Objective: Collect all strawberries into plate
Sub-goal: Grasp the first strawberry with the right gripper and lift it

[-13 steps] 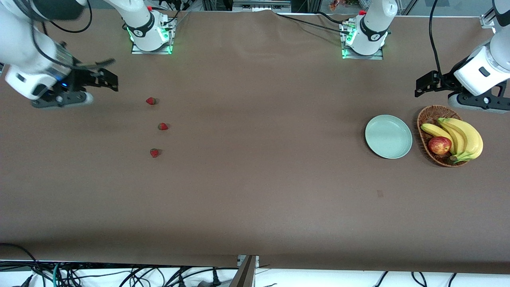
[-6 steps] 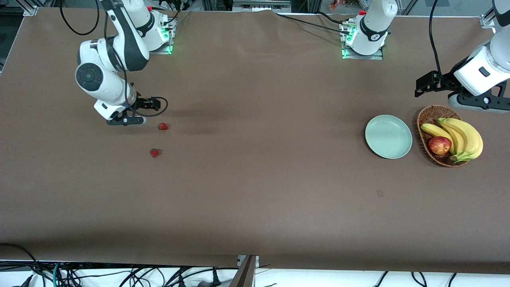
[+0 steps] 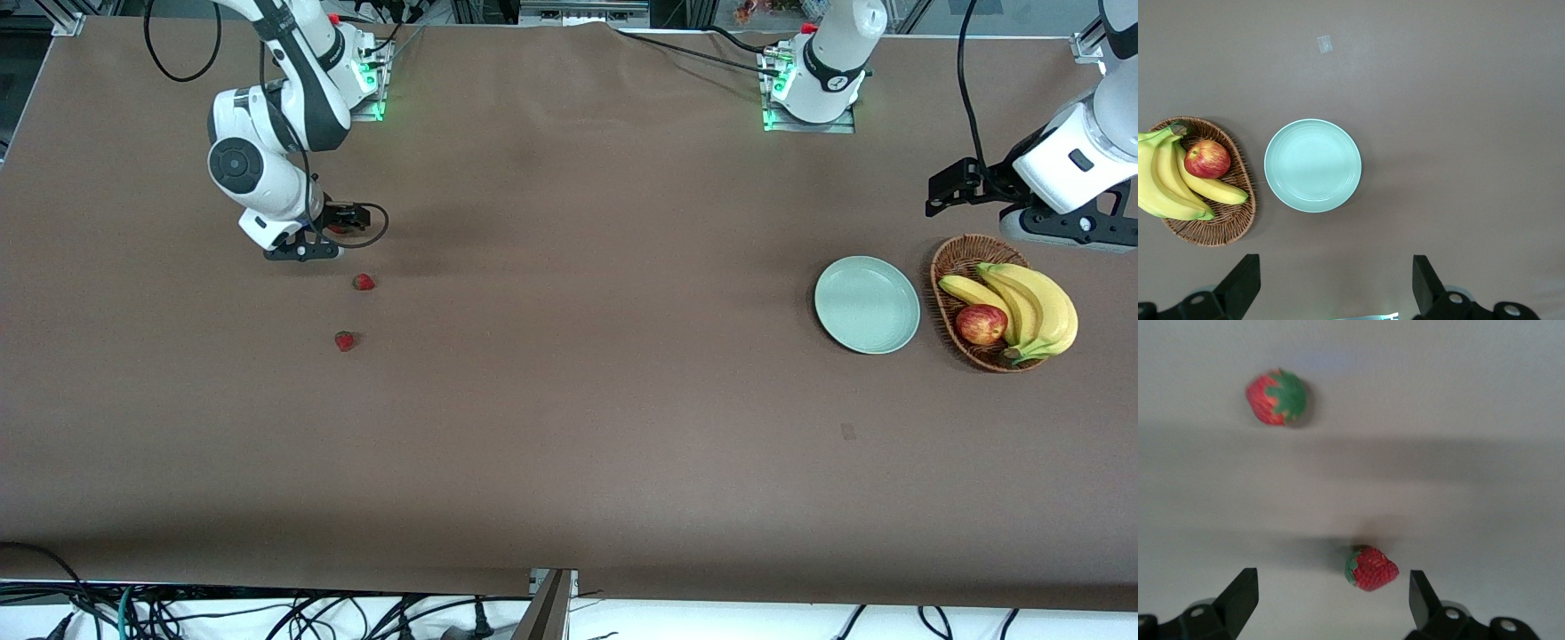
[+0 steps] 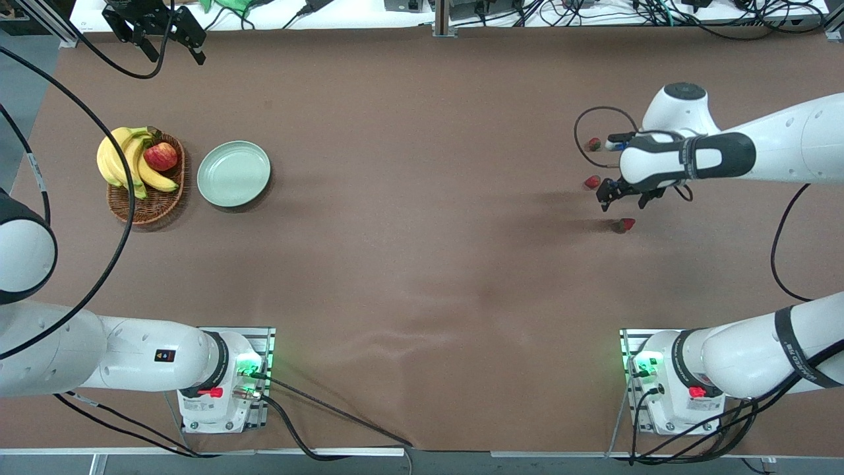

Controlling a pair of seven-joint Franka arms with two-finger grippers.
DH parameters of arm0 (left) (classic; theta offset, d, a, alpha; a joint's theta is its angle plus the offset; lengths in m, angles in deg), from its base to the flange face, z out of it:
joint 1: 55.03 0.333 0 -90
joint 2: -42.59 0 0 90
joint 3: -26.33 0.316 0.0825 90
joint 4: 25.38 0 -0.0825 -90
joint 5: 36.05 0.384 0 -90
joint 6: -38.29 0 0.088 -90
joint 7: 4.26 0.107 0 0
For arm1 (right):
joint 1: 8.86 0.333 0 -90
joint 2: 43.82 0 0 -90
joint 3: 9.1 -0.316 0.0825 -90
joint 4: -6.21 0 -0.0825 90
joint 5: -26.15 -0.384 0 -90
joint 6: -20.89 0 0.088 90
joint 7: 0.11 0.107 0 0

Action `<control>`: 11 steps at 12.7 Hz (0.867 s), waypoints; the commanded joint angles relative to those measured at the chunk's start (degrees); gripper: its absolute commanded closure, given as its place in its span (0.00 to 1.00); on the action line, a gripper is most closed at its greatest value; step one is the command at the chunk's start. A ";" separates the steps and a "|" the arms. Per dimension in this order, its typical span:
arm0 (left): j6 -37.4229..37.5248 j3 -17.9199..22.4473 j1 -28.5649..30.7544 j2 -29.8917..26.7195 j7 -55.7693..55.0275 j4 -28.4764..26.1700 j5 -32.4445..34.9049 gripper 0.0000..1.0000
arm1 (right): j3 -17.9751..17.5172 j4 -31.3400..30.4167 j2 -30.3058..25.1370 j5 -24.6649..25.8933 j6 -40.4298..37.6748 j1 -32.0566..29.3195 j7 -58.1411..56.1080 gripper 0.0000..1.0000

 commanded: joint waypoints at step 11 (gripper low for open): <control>0.24 0.71 -0.32 0.83 0.10 1.00 -1.39 0.00 | -0.22 -6.03 4.00 -0.58 12.52 0.11 -3.60 0.36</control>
